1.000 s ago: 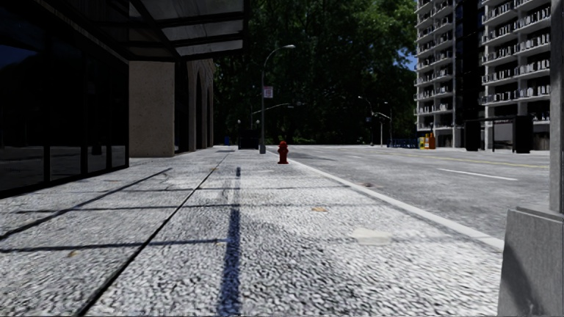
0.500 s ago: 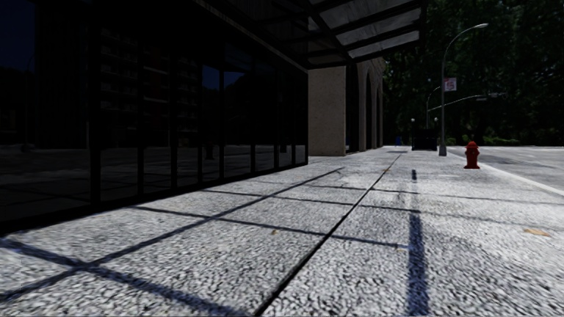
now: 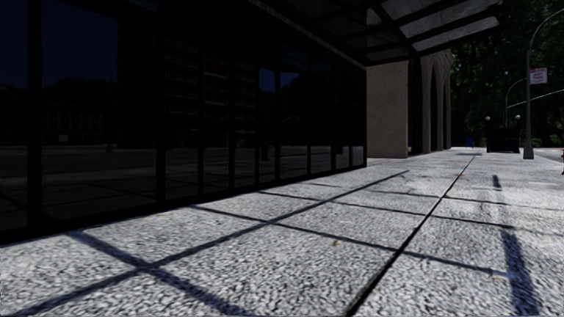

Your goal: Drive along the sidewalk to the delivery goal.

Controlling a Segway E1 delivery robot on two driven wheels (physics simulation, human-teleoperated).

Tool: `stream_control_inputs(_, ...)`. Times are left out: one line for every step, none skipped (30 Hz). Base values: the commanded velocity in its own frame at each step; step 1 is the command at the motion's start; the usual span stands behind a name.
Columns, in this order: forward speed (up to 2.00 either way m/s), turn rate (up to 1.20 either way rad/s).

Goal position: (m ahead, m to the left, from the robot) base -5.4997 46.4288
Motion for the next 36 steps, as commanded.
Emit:
stream_control_inputs(2.00,0.00)
stream_control_inputs(2.00,0.00)
stream_control_inputs(2.00,0.00)
stream_control_inputs(2.00,0.00)
stream_control_inputs(2.00,-0.21)
stream_control_inputs(2.00,-0.47)
stream_control_inputs(2.00,-0.77)
stream_control_inputs(2.00,-0.77)
stream_control_inputs(2.00,-0.98)
stream_control_inputs(2.00,-1.11)
stream_control_inputs(2.00,-1.17)
stream_control_inputs(2.00,-1.20)
stream_control_inputs(2.00,-1.20)
stream_control_inputs(2.00,-1.20)
stream_control_inputs(2.00,-1.20)
stream_control_inputs(2.00,-1.20)
stream_control_inputs(2.00,-1.20)
stream_control_inputs(2.00,-1.20)
stream_control_inputs(2.00,-1.20)
stream_control_inputs(2.00,-1.18)
stream_control_inputs(2.00,-1.15)
stream_control_inputs(2.00,-1.15)
stream_control_inputs(2.00,-1.15)
stream_control_inputs(2.00,-1.15)
stream_control_inputs(2.00,-1.15)
stream_control_inputs(2.00,-1.15)
stream_control_inputs(2.00,-1.15)
stream_control_inputs(2.00,-1.14)
stream_control_inputs(2.00,-1.14)
stream_control_inputs(2.00,-0.13)
stream_control_inputs(2.00,0.00)
stream_control_inputs(2.00,0.00)
stream_control_inputs(2.00,0.00)
stream_control_inputs(2.00,0.00)
stream_control_inputs(2.00,0.00)
stream_control_inputs(2.00,0.00)
